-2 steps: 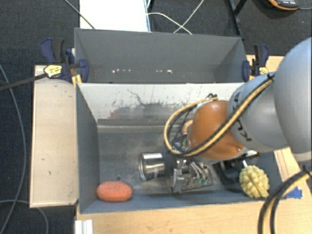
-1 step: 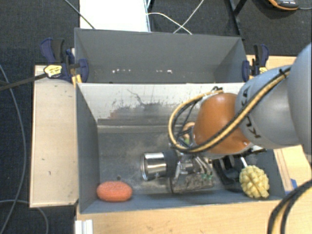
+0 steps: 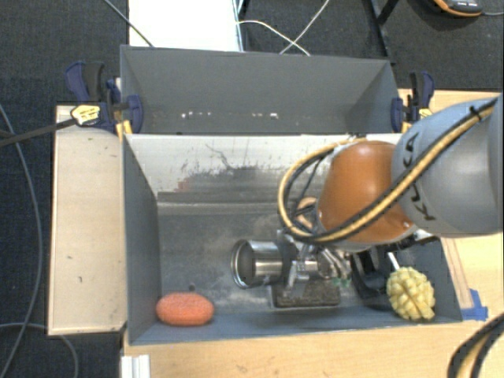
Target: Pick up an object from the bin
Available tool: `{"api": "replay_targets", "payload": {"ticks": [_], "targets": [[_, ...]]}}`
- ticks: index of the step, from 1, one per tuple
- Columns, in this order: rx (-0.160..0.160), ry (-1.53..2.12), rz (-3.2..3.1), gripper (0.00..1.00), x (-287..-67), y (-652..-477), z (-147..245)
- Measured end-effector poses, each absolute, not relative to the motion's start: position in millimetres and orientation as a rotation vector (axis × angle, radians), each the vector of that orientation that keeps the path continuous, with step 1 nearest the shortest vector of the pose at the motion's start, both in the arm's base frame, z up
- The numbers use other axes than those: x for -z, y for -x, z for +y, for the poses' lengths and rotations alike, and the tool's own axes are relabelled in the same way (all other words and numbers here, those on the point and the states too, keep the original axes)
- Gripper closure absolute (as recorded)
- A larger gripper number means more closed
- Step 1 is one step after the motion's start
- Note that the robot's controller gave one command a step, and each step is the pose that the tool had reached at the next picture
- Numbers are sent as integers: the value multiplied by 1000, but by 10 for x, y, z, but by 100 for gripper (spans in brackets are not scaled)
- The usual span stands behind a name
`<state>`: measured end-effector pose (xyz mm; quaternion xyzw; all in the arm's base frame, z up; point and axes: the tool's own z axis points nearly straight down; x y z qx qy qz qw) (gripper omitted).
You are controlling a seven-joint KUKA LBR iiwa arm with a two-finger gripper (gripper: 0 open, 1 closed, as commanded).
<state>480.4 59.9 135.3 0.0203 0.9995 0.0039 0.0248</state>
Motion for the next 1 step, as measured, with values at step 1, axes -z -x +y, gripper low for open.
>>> {"api": "replay_targets", "payload": {"ticks": [1], "targets": [[-12,-61,3092,100,-1476,-4802,599]]}}
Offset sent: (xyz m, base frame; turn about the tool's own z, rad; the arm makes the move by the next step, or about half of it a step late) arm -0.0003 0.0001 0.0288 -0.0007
